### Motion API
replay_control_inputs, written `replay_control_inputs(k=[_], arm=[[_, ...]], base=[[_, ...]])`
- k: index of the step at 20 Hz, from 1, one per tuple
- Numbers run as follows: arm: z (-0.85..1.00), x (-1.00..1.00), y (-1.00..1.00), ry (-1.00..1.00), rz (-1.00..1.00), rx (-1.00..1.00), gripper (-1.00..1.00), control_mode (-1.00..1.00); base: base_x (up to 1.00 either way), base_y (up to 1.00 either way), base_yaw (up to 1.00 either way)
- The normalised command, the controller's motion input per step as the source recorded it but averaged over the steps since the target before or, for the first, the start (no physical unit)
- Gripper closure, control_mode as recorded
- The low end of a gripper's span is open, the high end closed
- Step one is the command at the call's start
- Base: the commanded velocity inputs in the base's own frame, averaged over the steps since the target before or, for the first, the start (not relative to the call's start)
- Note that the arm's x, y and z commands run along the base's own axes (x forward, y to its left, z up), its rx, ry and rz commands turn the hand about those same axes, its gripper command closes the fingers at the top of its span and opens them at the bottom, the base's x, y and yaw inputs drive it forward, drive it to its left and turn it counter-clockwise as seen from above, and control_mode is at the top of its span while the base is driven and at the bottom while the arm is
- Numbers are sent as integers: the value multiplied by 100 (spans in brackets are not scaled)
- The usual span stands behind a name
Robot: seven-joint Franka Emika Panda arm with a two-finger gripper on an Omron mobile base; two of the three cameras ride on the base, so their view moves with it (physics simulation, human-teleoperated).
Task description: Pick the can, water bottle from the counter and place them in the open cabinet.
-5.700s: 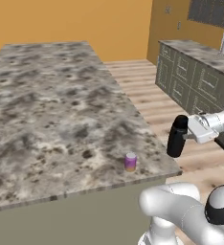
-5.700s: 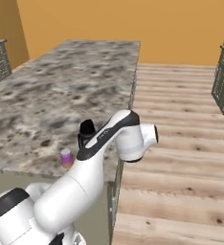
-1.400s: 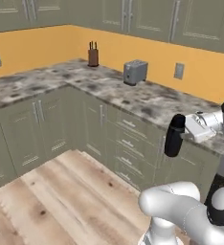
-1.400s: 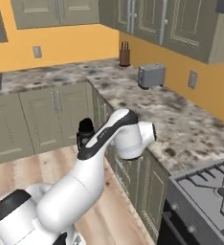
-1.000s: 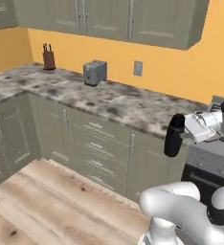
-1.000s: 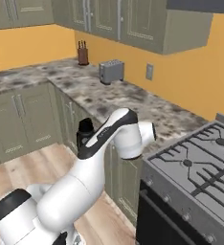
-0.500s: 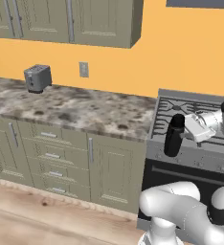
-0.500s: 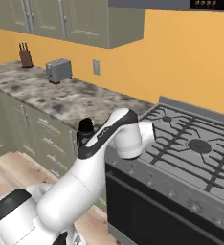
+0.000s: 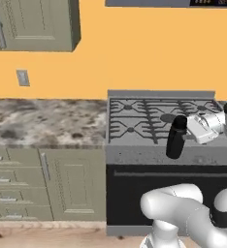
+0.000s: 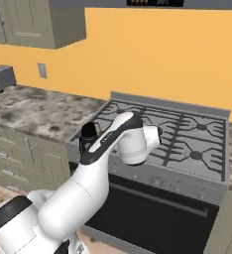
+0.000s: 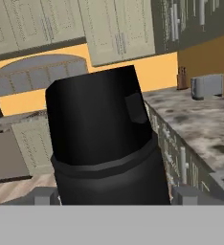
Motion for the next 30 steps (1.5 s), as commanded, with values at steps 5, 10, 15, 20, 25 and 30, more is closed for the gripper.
replay_control_inputs(k=[5, 10, 15, 20, 25, 30], arm=[[0, 0, 0, 0, 0, 0, 100, 100], [0, 0, 0, 0, 0, 0, 100, 100], [0, 0, 0, 0, 0, 0, 100, 100], [0, 0, 0, 0, 0, 0, 100, 100], [0, 0, 0, 0, 0, 0, 100, 100], [0, 0, 0, 0, 0, 0, 100, 100]], base=[[0, -49, -49], [0, -50, -48], [6, -49, -48], [7, -47, -46], [12, -44, -45], [35, -31, -43]])
